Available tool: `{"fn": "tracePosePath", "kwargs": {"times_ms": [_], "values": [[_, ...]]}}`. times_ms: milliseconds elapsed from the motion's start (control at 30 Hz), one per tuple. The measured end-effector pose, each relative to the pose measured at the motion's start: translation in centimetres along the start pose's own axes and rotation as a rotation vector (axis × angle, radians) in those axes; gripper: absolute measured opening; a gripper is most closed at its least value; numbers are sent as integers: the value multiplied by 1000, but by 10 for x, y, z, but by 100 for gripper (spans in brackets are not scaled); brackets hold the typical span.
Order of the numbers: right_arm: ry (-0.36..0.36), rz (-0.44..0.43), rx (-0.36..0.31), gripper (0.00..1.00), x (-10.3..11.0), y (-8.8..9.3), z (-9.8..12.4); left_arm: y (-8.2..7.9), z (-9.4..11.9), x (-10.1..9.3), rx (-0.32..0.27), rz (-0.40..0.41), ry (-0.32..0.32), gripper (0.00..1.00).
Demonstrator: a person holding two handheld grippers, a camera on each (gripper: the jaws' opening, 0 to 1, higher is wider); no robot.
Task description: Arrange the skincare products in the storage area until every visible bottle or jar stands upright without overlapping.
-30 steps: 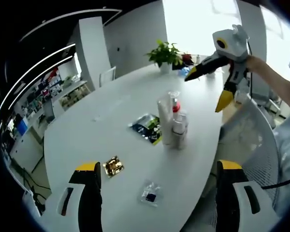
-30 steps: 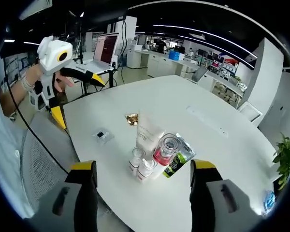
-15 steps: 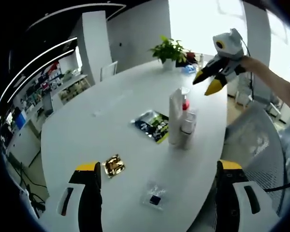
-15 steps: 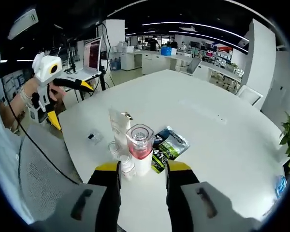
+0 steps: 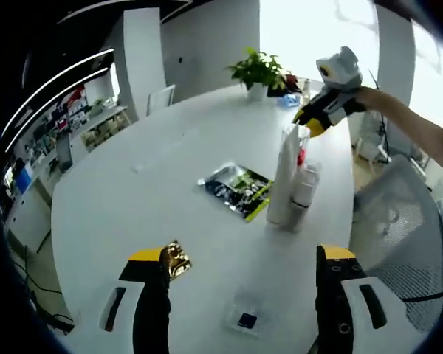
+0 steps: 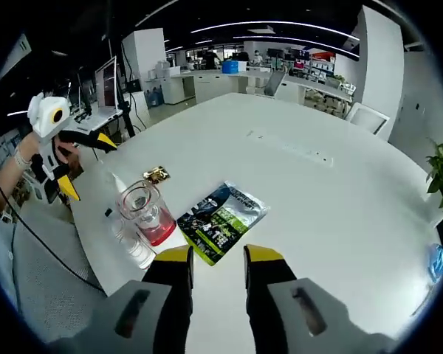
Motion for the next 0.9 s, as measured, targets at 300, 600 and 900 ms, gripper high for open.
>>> {"fn": "tracePosePath", "kwargs": {"times_ms": [300, 600, 900], "values": [[-19, -37, 24, 26, -13, 3, -24, -4, -36, 21, 12, 42, 36, 39], [-38, -70, 45, 25, -20, 7, -47, -8, -79, 40, 14, 142, 74, 20], [-61, -120, 61, 23, -25, 13, -68, -8, -120, 47, 61, 213, 123, 17]]}}
Point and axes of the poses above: the point that each gripper's makers call its tool centre point, and the gripper's own axes: z roughly backward along the fingers, x roughly to its left, y roughly out of its underside, the point moved 6 cm from there along z, roughly backward along the fingers, and after that the axes turned 4 degrees about y, right-handed, at the moved point
